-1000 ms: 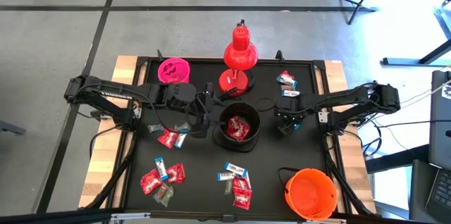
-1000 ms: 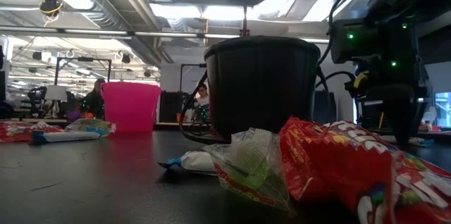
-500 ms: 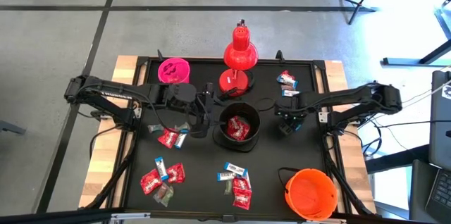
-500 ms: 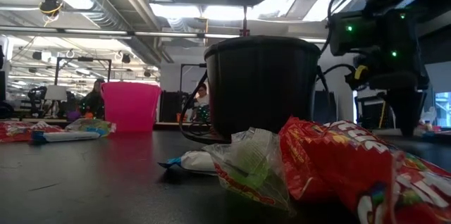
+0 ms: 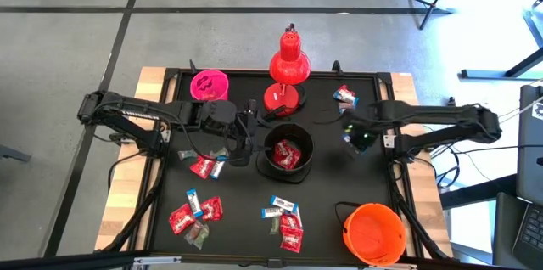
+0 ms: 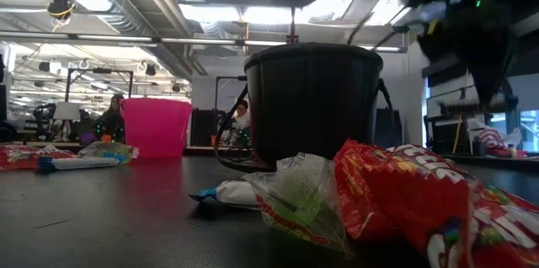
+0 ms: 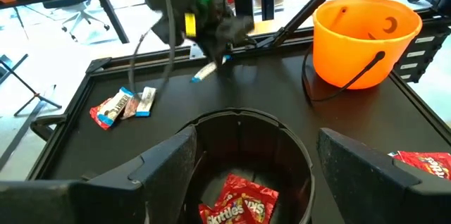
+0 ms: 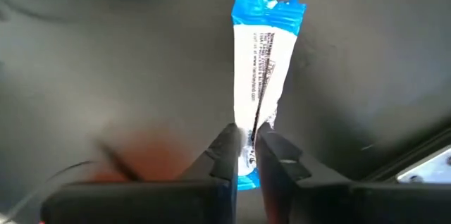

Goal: Organize candy in baskets
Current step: Put the white chocolate into the orange bucket

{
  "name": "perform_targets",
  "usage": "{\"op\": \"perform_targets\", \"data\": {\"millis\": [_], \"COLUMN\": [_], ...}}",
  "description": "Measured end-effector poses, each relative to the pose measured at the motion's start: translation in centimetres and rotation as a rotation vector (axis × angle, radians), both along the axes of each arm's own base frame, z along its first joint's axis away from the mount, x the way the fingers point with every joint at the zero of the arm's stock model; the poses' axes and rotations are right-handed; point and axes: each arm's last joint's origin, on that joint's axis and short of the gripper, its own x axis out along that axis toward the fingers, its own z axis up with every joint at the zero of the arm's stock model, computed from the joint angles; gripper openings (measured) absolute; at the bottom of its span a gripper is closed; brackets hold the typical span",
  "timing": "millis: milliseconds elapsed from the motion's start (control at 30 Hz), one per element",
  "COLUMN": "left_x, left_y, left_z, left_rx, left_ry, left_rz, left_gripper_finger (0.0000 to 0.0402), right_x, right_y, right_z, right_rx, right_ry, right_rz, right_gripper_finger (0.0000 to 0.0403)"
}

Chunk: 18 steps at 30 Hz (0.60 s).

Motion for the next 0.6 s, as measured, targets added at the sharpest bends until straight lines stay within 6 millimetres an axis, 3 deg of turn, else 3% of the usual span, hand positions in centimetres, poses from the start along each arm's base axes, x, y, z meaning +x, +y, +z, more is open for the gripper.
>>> {"op": "perform_targets", "data": {"millis": [267,600], "left_x": [0.0,0.0], "left_y": [0.0,0.0], "left_z": [0.0,0.0], "left_rx": [0.000,0.000], "left_ry": [0.000,0.000], "left_rz": [0.000,0.001], "left_gripper_finger": [0.0284,0.0284], "right_x": [-2.7,-3.2], "right_y": [1.3,5.1], "right_z": [3.7,4.7], "right_rx": [0.075,0.161], "right_ry": [-0.216,-0.311], "right_rz": [0.043,0.141], "right_gripper_finger": [0.0002,0.0000]}}
